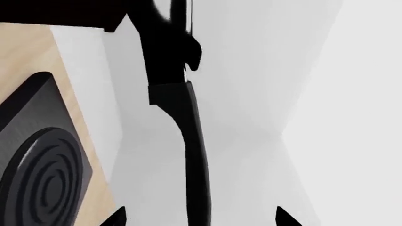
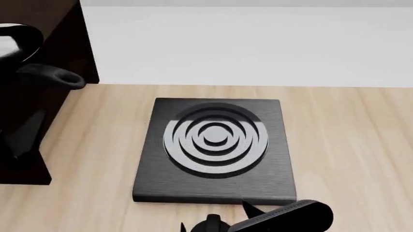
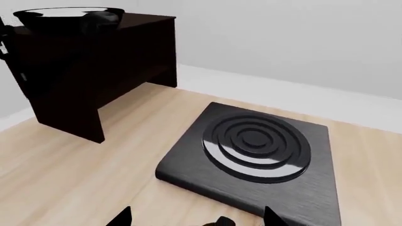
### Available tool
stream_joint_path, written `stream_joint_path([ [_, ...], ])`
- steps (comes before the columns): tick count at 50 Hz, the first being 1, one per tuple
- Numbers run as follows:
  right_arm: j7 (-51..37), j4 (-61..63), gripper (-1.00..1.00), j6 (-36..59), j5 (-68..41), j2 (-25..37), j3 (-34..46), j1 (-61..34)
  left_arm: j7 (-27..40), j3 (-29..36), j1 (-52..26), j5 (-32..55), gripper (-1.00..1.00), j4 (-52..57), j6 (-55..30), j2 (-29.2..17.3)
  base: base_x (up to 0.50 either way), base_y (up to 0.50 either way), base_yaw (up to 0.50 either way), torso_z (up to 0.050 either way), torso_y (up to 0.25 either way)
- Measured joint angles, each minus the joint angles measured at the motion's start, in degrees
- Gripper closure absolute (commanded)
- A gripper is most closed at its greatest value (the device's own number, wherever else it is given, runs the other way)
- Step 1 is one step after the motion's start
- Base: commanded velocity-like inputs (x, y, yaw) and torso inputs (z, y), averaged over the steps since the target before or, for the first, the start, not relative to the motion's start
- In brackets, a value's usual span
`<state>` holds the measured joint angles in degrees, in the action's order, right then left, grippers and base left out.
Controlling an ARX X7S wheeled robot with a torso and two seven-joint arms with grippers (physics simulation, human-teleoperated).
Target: Put the frying pan on the cabinet shelf.
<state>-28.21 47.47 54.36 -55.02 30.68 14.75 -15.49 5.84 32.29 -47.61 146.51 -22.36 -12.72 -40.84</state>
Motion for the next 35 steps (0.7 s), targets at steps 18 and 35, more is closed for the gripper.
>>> stream_joint_path([
  [18,-0.05,-0.23,-1.0,-1.13,0.14,0.45,-0.04,1.02,3.21,-5.1,9.24,-0.61,-1.0,21.99,10.24,-4.97,0.0,0.0,0.0,0.0,0.0],
  [35,-1.01,0.27,-1.0,-2.09,-1.88,1.19,-2.64,0.27,12.37,-3.62,16.3,-18.27,-1.0,40.17,19.83,-10.52,0.0,0.0,0.0,0.0,0.0],
])
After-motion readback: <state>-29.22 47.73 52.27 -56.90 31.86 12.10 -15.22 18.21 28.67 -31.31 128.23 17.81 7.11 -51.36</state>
